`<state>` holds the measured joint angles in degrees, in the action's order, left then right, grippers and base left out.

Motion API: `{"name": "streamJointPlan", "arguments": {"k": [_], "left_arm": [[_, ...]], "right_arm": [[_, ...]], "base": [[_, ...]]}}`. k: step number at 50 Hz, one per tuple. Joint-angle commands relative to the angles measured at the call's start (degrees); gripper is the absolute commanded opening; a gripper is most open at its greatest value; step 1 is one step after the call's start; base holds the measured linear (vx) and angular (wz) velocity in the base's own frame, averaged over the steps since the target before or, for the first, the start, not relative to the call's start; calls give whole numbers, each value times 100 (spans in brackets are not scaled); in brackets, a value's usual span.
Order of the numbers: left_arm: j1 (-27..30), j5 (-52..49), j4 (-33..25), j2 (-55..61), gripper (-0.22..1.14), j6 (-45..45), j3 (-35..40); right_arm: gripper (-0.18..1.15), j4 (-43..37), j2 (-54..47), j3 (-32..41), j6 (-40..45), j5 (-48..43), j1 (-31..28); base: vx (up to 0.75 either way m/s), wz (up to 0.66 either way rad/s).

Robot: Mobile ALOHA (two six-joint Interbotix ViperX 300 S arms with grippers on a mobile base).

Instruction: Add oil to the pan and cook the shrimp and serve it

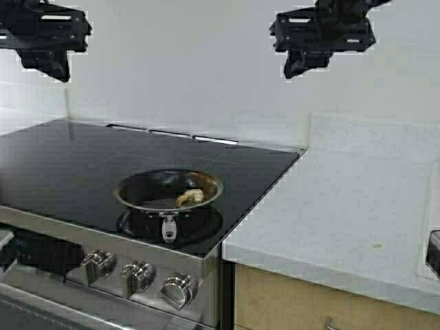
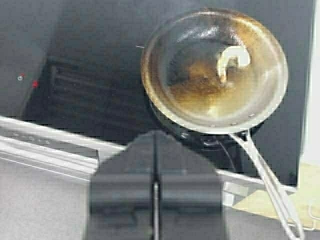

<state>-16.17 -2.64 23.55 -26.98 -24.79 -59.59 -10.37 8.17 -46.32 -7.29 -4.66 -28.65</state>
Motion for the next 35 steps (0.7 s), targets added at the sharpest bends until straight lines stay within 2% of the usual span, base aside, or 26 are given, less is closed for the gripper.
{"name": "streamJointPlan", "arguments": {"k": [1, 27, 32, 35], "left_arm": [[-9, 35, -18, -44, 5, -62, 62], [-9, 246, 35, 352, 3, -62, 167], [-9, 703, -35, 431, 6, -88, 132], [-9, 976, -44, 439, 13, -97, 70]], "right_arm": [[5, 9, 114, 35, -9, -185, -9], [5, 9, 97, -105, 53, -554, -9], [5, 9, 97, -105, 53, -562, -9], [5, 9, 97, -97, 53, -562, -9]], "base": [[0, 0], [0, 0], [0, 0], [0, 0]]}}
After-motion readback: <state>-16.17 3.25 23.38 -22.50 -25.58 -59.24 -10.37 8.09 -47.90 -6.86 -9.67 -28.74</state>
